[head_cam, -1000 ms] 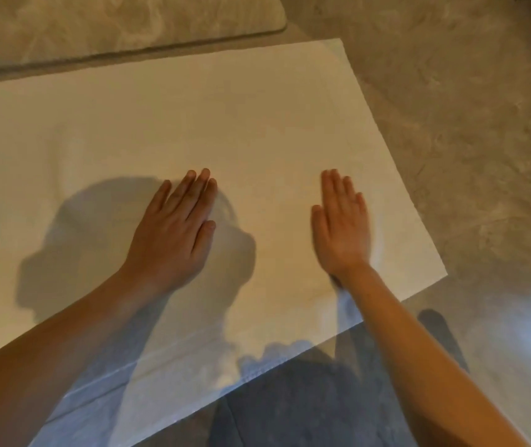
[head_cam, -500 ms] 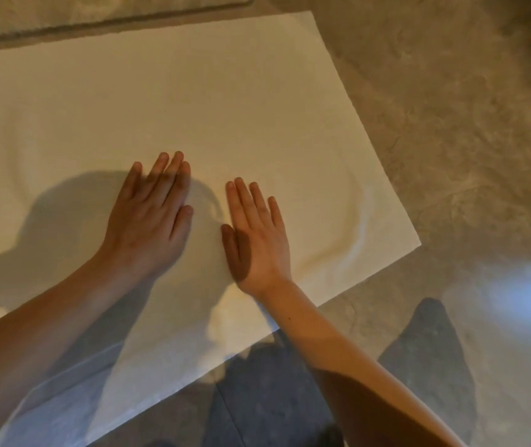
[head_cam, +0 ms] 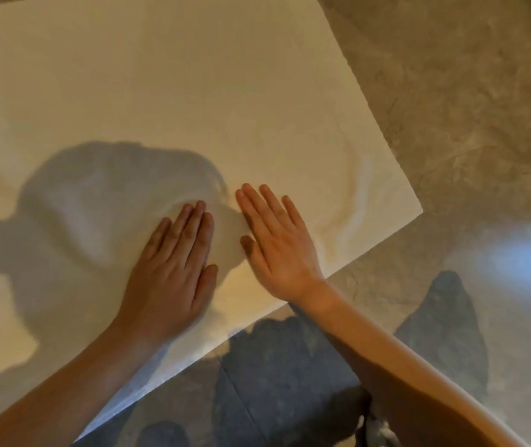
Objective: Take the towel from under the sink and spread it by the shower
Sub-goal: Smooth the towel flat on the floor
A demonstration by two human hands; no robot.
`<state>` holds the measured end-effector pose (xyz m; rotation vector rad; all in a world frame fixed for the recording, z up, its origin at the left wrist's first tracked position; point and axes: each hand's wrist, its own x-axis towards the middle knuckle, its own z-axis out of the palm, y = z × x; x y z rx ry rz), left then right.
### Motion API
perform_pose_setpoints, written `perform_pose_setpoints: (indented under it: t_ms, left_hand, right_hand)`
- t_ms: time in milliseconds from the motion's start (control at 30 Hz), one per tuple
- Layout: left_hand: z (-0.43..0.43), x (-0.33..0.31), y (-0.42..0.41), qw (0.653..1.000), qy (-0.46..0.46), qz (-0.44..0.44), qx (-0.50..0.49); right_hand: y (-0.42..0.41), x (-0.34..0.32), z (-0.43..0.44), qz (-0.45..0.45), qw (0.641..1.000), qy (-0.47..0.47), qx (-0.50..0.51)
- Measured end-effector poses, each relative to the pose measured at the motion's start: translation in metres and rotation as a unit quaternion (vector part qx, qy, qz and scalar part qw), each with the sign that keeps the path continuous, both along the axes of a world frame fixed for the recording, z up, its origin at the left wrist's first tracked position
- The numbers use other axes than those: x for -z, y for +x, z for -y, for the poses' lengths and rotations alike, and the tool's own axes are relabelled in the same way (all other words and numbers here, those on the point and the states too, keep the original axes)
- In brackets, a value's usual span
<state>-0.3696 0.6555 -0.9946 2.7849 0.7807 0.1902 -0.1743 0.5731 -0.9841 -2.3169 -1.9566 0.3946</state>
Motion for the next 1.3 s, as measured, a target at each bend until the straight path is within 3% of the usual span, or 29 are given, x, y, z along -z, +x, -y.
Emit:
perform_pose_setpoints:
  t_ms: [300,433,567,733,967,1100,1167,1300]
  left_hand:
    - [0.003,-0.007,0.000,1.000,-0.012,-0.009,-0.009]
    - [0.006,-0.017,0.007,1.000,-0.004,0.002,0.007]
    - [-0.022,-0.024,0.066,0.998,0.030,0.028,0.044]
    - [-0.052,-0.007,0.082,0.999,0.005,-0.039,0.036]
    - [-0.052,-0.003,0.083,0.999,0.007,-0.025,0.042]
    - [-0.051,-0.006,0.081,0.999,0.010,-0.031,0.043]
    - [-0.052,-0.007,0.083,0.998,0.009,-0.031,0.045]
    - [-0.055,-0.009,0.084,0.998,0.004,-0.035,0.055]
  right_hand:
    - [0.100,-0.013,0.053,0.034,0.975,-0.052,0.213]
    - [0.072,-0.021,0.033,0.029,0.976,-0.032,0.214]
    - [0.029,-0.011,-0.028,0.000,0.995,0.026,0.101]
    - [0.060,-0.001,-0.042,0.012,0.997,0.003,0.079]
    - [0.173,-0.004,0.017,0.034,0.967,-0.025,0.250]
    - [0.162,-0.016,0.006,0.045,0.954,-0.028,0.296]
    - [0.131,-0.023,-0.023,0.039,0.969,-0.007,0.244]
    - [0.061,-0.022,-0.104,-0.021,0.999,0.030,0.007]
